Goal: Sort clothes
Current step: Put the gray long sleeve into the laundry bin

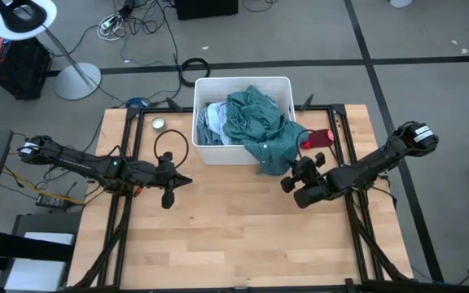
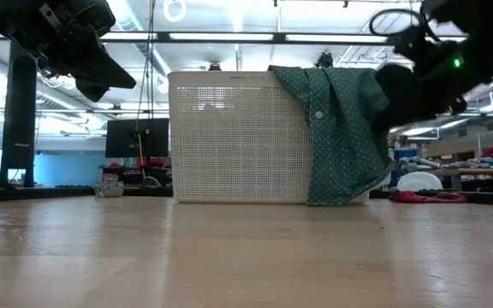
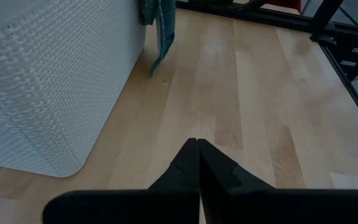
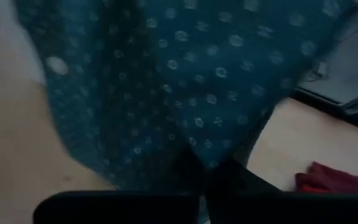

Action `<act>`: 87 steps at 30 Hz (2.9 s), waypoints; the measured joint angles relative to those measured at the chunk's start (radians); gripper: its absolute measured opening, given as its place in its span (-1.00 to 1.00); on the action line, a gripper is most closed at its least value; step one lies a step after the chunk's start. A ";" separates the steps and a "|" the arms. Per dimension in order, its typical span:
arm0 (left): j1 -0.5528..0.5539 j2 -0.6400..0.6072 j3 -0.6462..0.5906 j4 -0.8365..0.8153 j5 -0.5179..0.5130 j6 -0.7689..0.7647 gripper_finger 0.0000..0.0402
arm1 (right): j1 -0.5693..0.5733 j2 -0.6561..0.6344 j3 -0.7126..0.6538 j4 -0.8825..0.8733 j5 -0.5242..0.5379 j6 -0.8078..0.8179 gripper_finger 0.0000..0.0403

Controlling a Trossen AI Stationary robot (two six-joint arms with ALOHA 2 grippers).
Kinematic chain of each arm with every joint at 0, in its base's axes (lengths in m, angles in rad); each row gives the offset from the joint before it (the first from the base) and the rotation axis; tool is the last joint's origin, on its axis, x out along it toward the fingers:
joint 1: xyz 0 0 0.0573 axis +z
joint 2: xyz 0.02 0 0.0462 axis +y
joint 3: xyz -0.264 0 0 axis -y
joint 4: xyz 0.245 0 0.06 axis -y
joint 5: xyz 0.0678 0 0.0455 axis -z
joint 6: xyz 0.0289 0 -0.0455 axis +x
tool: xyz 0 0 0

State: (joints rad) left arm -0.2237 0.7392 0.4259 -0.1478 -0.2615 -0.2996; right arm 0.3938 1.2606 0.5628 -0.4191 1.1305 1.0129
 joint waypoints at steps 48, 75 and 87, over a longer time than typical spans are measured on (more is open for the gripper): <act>0.000 0.000 0.000 -0.001 0.000 0.007 -1.00 | -0.712 0.284 1.026 0.679 -0.822 -1.165 -1.00; 0.000 0.000 0.000 0.001 -0.001 0.035 -1.00 | -0.731 0.604 1.154 -0.217 -0.864 -0.742 -1.00; 0.000 0.000 0.000 -0.001 -0.001 0.034 -1.00 | -0.820 0.830 1.159 -0.149 -1.103 -0.614 -0.96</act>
State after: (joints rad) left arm -0.2234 0.7394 0.4263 -0.1487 -0.2623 -0.2653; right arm -0.4258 2.0908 1.7214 -0.5678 0.0280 0.3994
